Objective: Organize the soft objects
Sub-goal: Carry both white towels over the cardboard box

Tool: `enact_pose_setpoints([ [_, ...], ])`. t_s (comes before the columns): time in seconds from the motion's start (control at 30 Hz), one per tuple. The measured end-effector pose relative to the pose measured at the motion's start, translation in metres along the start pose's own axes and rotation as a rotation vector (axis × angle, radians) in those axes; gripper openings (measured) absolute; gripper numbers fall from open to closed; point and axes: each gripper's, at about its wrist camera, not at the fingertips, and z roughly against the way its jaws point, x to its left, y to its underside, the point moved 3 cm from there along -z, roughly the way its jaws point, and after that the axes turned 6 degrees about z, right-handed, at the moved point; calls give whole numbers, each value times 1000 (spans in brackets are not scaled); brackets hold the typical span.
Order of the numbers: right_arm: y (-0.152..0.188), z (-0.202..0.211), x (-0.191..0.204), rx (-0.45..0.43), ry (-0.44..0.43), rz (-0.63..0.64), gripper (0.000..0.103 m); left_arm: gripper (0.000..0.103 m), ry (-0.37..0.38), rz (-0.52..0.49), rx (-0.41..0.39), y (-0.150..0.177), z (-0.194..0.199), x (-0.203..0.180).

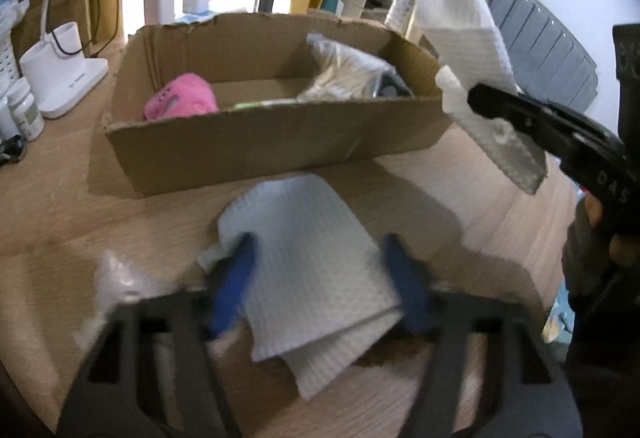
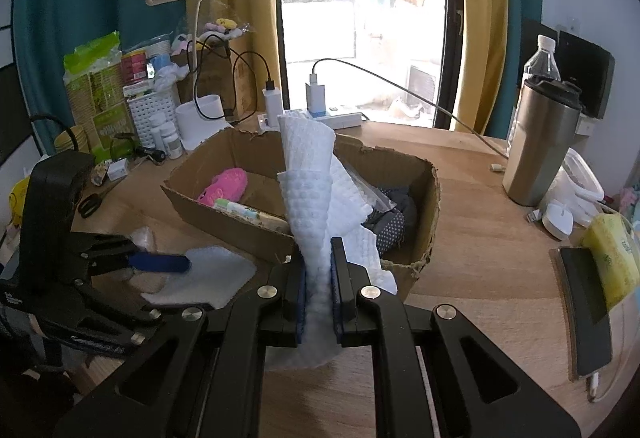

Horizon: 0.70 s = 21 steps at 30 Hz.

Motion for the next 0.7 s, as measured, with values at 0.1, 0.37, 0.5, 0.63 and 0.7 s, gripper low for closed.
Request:
enact_pose_setpoints([
  [0.1, 0, -1, 2, 1, -5, 3, 11, 29, 26, -1, 9, 1, -2, -2],
  [0.37, -2, 1, 2, -7, -3, 6, 11, 11, 45, -14, -38, -6, 13, -7],
  [0.5, -5, 4, 2, -18, 1, 8, 11, 11, 49, -27, -95, -14, 32, -10],
  [0.63, -10, 6, 5, -31, 1, 21, 11, 11, 55, -36, -144, -19, 49, -14],
  [0.7, -13, 7, 6, -38, 2, 26, 11, 11, 65, -34, -164, -23, 56, -13],
])
